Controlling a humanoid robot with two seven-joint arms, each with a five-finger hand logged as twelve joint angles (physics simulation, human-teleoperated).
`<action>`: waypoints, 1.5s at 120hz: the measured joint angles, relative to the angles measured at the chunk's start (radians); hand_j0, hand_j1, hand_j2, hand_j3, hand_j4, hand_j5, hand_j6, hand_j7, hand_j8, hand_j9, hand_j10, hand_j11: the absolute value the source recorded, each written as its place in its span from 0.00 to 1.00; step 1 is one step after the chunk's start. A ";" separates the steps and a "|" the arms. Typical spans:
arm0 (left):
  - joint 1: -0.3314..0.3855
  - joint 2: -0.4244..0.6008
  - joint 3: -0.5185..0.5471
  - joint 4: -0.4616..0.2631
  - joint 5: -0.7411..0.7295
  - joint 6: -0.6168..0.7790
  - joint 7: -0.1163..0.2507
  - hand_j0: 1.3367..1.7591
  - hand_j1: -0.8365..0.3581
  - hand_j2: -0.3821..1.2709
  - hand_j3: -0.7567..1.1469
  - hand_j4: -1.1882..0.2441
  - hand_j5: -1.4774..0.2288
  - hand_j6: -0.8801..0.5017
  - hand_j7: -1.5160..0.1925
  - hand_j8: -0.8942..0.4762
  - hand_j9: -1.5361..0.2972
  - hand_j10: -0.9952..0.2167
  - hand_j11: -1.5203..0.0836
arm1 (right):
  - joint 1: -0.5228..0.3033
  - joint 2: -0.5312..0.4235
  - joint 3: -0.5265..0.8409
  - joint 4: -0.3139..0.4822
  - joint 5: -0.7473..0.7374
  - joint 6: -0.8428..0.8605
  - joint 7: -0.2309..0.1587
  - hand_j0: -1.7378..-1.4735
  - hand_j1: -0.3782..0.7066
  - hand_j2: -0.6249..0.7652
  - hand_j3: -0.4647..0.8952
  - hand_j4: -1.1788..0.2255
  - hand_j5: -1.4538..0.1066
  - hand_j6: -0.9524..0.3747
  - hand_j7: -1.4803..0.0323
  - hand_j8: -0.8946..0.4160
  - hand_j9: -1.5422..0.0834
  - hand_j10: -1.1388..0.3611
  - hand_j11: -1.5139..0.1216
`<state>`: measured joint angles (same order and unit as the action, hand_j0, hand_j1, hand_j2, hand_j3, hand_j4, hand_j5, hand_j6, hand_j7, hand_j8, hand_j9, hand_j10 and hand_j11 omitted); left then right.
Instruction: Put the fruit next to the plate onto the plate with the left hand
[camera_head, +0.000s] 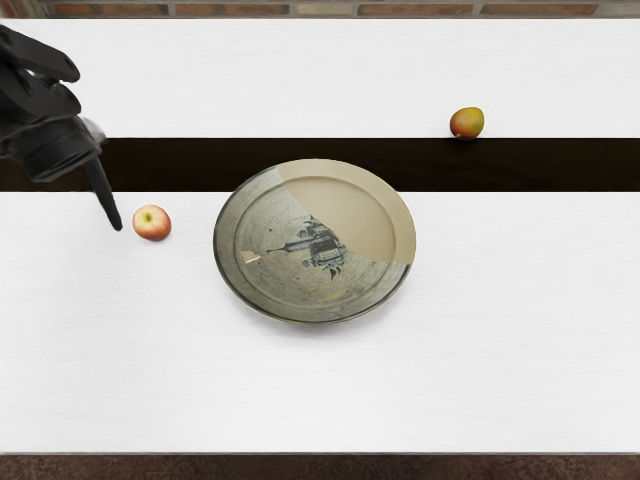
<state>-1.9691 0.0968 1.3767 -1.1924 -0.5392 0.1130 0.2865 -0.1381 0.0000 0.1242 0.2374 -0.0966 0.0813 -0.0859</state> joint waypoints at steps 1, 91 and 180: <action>0.003 -0.006 -0.005 0.000 0.000 0.018 0.002 0.76 0.99 0.23 0.40 0.83 0.87 0.64 0.89 0.65 0.84 0.82 0.95 | 0.000 0.000 0.000 0.000 0.000 0.000 0.000 0.30 0.05 0.45 0.34 0.83 0.92 0.70 0.96 0.67 0.94 0.75 0.91; 0.172 -0.089 -0.118 -0.024 0.099 0.281 0.021 0.76 0.85 0.25 0.40 0.73 0.76 0.53 0.78 0.55 0.74 0.71 0.83 | 0.000 0.000 0.000 0.000 0.000 0.000 0.000 0.30 0.05 0.45 0.34 0.83 0.92 0.70 0.96 0.67 0.94 0.75 0.91; 0.237 -0.088 -0.172 0.059 0.100 0.321 0.013 0.76 0.72 0.26 0.40 0.64 0.66 0.44 0.68 0.45 0.65 0.60 0.73 | 0.000 0.000 0.000 0.000 0.000 0.000 0.000 0.30 0.05 0.45 0.34 0.83 0.92 0.70 0.96 0.67 0.94 0.75 0.91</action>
<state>-1.7317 0.0092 1.2045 -1.1337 -0.4388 0.4344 0.2992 -0.1381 0.0000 0.1243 0.2371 -0.0967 0.0813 -0.0859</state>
